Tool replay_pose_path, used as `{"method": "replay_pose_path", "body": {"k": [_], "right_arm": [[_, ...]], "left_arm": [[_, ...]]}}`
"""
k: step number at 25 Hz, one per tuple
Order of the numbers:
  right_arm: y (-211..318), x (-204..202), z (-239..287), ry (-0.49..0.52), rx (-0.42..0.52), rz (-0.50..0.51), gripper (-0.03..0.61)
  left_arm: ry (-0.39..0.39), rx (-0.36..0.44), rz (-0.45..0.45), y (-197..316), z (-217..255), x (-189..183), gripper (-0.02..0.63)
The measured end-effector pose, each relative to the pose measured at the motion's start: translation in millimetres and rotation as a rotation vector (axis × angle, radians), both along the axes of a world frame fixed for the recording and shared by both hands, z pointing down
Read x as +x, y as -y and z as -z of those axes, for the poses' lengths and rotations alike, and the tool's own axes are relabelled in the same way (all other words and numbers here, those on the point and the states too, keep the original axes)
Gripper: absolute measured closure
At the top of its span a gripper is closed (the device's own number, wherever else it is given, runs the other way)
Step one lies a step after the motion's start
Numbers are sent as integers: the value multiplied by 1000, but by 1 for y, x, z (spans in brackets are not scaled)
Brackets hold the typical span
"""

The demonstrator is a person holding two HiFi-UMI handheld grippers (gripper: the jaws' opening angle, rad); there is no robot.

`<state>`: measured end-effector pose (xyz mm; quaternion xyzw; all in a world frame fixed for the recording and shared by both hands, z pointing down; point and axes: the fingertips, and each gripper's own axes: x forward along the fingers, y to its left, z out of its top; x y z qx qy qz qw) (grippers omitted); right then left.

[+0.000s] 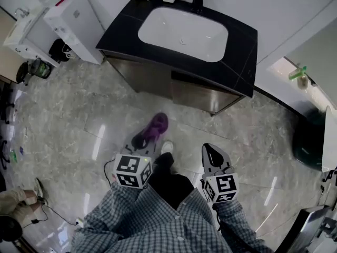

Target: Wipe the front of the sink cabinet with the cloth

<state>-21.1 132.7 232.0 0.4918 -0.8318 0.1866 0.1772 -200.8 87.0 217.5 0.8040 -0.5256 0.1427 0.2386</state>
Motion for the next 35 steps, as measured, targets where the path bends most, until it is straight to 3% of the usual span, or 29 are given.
{"method": "replay_pose_path", "body": {"k": [5,13,18,26,35], "right_arm": [[-51,17,14,12,25,-6,560],[-121,22,32,26,43,-19,560],[-142,17,57,-10,110,-40,560],[-122,-17,104,-127,260,53,560],[-116,-43,123,-84,265,64,560]], "left_arm": [[-33,14,67,-59,15,16,545],[-72,52,55,-117,45,34,545],[-64,77,-50,-134,64,45,545],[-99,114,-191,-129,89,57,545],[-99,103,-278,-133,96,61,545]]}}
